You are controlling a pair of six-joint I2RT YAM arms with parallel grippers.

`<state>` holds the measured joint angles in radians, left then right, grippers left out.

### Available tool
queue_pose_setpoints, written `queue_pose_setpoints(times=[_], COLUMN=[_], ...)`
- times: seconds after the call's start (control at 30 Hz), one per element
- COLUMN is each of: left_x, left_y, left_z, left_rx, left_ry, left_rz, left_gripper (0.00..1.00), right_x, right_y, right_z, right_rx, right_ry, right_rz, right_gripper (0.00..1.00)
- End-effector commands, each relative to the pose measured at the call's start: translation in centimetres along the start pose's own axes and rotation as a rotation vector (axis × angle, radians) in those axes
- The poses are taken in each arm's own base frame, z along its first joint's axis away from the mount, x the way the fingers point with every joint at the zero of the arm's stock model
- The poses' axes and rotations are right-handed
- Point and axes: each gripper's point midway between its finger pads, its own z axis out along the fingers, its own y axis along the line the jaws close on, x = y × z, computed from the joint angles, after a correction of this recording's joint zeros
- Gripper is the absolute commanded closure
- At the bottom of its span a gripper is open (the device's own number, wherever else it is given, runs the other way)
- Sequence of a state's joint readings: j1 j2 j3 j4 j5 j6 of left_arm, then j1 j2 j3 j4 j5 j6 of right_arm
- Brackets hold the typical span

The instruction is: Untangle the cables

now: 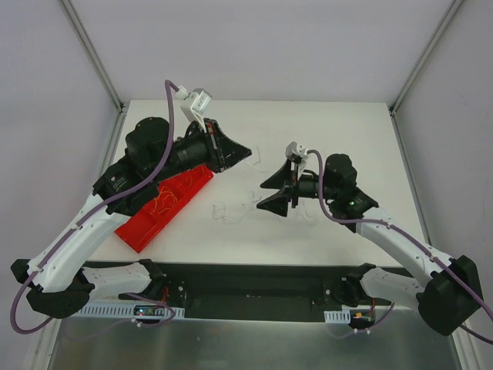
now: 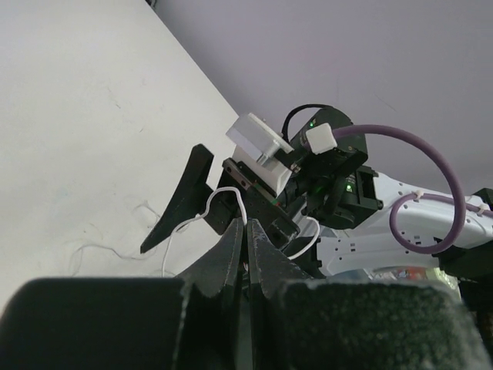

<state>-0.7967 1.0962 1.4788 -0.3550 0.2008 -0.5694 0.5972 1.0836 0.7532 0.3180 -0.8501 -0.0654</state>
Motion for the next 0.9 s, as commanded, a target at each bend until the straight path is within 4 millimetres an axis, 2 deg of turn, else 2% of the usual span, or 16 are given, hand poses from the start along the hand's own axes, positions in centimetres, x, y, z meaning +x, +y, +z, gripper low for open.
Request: queue_pose_setpoints(times=[0.0, 0.1, 0.17, 0.27, 0.43, 0.5, 0.6, 0.7, 0.87], left_x=[-2.6, -2.8, -2.8, -3.3, -4.1, -4.7, -6.4, -8.6, -13.2], left_y=[-2.6, -2.7, -2.8, -3.0, -2.7, -2.3, -1.7, -0.4, 3.2], left_z=[-0.7, -0.9, -0.9, -1.3, -2.5, -3.1, -4.2, -5.9, -11.3], left_rx=[0.089, 0.093, 0.099, 0.098, 0.068, 0.042, -0.018, -0.117, -0.425], left_ry=[-0.073, -0.083, -0.08, -0.098, -0.152, -0.185, -0.265, -0.365, -0.567], left_rz=[0.018, 0.022, 0.023, 0.033, 0.057, 0.073, 0.111, 0.176, 0.338], left_gripper=[1.0, 1.0, 1.0, 1.0, 1.0, 1.0, 1.0, 1.0, 1.0], right_x=[0.3, 1.8, 1.8, 1.6, 1.9, 1.8, 1.8, 2.6, 5.7], right_y=[3.1, 3.9, 3.3, 2.5, 2.6, 2.6, 2.9, 2.0, -0.5], right_z=[0.8, 1.2, 1.5, 2.2, 1.7, 1.5, 1.4, 1.4, 1.1], right_rx=[-0.143, -0.158, -0.127, -0.106, -0.072, -0.062, -0.06, -0.007, 0.132], right_ry=[0.012, 0.014, -0.006, -0.001, -0.014, -0.021, -0.025, -0.024, -0.003], right_rz=[-0.043, -0.024, -0.017, 0.016, 0.038, 0.05, 0.066, 0.11, 0.232], right_gripper=[0.21, 0.23, 0.27, 0.49, 0.69, 0.86, 1.0, 1.0, 1.0])
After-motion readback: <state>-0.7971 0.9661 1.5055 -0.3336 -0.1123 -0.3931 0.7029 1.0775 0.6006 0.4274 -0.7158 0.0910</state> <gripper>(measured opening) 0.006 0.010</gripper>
